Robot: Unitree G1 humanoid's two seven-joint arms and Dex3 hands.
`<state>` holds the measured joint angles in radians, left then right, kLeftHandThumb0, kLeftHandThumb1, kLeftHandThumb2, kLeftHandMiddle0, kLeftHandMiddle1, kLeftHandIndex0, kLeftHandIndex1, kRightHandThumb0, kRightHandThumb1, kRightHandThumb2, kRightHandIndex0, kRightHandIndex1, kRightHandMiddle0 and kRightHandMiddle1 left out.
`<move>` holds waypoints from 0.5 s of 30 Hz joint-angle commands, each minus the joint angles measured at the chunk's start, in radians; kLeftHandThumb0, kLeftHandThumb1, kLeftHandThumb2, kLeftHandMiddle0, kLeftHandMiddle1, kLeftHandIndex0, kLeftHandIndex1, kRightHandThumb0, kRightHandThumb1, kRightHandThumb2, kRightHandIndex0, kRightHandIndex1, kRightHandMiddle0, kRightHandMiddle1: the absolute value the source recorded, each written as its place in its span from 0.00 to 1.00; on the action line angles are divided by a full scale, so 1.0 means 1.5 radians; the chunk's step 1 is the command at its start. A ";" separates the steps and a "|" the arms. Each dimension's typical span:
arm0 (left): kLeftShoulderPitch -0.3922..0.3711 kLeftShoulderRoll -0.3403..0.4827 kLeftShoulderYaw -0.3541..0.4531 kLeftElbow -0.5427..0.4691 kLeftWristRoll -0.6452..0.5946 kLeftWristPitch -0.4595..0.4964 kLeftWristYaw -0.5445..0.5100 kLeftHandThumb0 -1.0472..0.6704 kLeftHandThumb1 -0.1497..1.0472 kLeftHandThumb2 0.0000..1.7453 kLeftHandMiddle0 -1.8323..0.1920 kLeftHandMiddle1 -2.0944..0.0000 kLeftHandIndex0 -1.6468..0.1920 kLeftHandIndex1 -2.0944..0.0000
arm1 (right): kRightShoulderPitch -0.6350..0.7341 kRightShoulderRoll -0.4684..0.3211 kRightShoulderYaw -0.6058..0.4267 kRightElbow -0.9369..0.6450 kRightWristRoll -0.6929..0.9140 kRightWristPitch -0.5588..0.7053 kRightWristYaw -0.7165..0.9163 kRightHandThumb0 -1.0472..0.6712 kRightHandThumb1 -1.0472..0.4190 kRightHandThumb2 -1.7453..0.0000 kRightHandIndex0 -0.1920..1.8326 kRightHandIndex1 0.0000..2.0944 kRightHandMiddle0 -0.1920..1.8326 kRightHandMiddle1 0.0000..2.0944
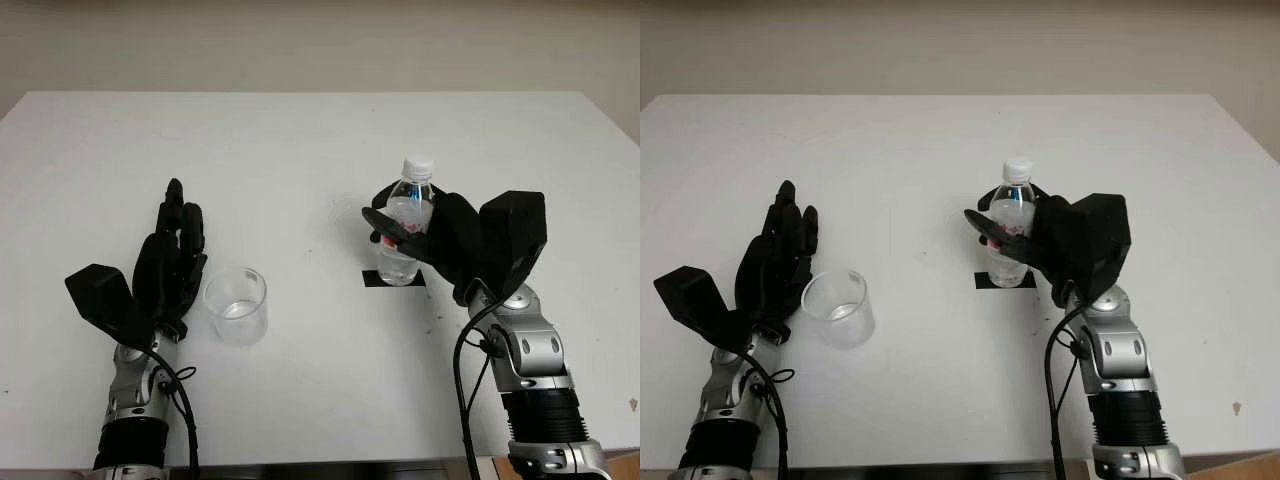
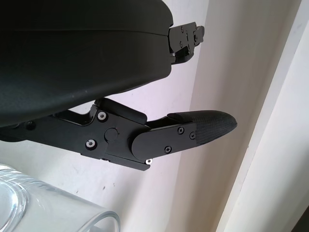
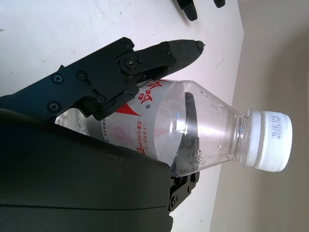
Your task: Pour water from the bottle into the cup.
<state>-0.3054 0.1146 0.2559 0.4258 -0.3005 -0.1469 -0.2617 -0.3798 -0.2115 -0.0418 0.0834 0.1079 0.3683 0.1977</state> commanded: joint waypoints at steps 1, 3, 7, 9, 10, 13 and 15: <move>0.015 0.002 0.001 0.014 0.001 0.006 0.001 0.21 1.00 0.33 0.98 0.97 0.98 0.97 | -0.017 0.002 -0.006 0.004 0.001 -0.018 0.001 0.38 0.00 0.77 0.90 1.00 0.68 1.00; 0.014 0.002 0.002 0.013 -0.001 0.008 0.000 0.21 1.00 0.33 0.98 0.97 0.98 0.97 | -0.017 0.002 -0.007 0.008 0.001 -0.018 -0.001 0.38 0.00 0.77 0.90 1.00 0.68 1.00; 0.015 0.003 0.002 0.008 0.000 0.013 0.003 0.21 1.00 0.33 0.98 0.97 0.98 0.97 | -0.019 0.002 -0.005 0.013 0.000 -0.017 -0.002 0.39 0.00 0.77 0.89 1.00 0.67 1.00; 0.015 0.005 0.001 0.007 0.001 0.014 0.001 0.21 1.00 0.33 0.98 0.97 0.98 0.97 | -0.019 0.003 -0.005 0.022 0.001 -0.026 0.000 0.39 0.00 0.77 0.89 1.00 0.67 1.00; 0.015 0.006 0.002 0.007 0.000 0.014 -0.001 0.21 1.00 0.33 0.98 0.97 0.98 0.97 | -0.020 0.003 -0.005 0.026 0.000 -0.030 0.000 0.39 0.00 0.77 0.89 1.00 0.67 1.00; 0.014 0.006 0.002 0.006 0.002 0.017 0.002 0.21 1.00 0.33 0.98 0.97 0.98 0.97 | -0.021 0.001 -0.001 0.039 -0.004 -0.038 0.004 0.38 0.00 0.77 0.89 1.00 0.68 1.00; 0.014 0.008 0.002 0.005 0.003 0.018 0.001 0.21 1.00 0.33 0.98 0.97 0.98 0.97 | -0.022 0.001 0.002 0.043 -0.008 -0.033 0.003 0.37 0.00 0.77 0.90 1.00 0.68 1.00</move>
<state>-0.3063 0.1196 0.2580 0.4220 -0.3009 -0.1310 -0.2624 -0.3904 -0.2110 -0.0407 0.1459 0.0986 0.3255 0.2013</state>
